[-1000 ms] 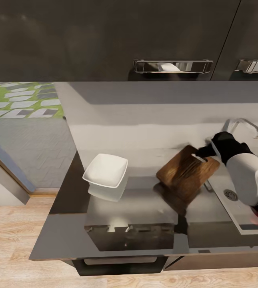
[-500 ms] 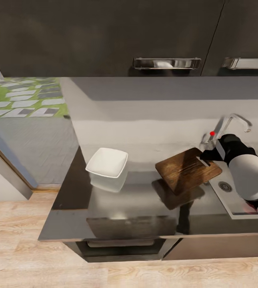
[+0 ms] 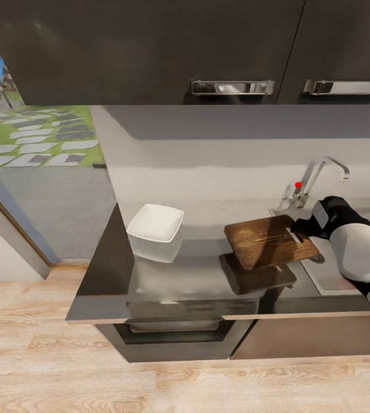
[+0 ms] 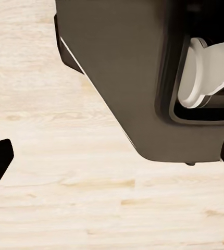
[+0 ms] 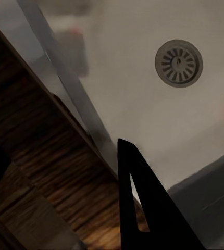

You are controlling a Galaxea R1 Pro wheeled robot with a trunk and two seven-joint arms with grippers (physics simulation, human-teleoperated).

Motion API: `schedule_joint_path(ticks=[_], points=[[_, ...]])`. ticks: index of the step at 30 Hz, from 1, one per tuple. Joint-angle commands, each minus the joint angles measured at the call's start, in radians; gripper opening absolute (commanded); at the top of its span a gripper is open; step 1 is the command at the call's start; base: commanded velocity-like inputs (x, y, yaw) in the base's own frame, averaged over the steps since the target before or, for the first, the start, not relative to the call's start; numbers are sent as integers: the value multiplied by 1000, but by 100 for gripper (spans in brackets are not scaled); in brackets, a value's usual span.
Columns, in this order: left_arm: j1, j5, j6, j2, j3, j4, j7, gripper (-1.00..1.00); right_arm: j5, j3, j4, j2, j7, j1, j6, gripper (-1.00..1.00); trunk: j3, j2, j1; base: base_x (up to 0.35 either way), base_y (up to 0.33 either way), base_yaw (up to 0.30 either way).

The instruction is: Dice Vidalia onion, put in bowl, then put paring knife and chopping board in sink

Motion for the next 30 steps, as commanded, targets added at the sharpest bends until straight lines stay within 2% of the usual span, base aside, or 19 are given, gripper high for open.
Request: schedule_joint_path(ticks=[1,5,13,20,24,30], points=[[-1,1,-6,0,0,-1,-3,100,-11,-10,1,2,-24,-1,1,-100,-2,-2,1,-5,0,0],[-1,1,-7,1,-2,-6,-3,100,-12,-23,0,15,-73,-1,0,-100,-2,-2,1,37,25,0],[-1,0,-7,2,-2,-6,-3,100,-12,-30,-7,12,-85,-1,1,-100,-2,-2,1,220,182,0],[-1,0,-7,2,-2,-5,-3,100,-11,-100,-10,7,-98,-1,1,-100,-2,-2,1,206,223,0],[-1,-1,-7,1,-2,-6,-3,100,-10,-112,-11,2,-131,-1,1,-100,-2,-2,1,48,96,0],[-1,-1,-6,1,-2,-5,-3,100,-9,-124,-10,-2,-144,-1,1,-100,-2,-2,1,5,10,0]])
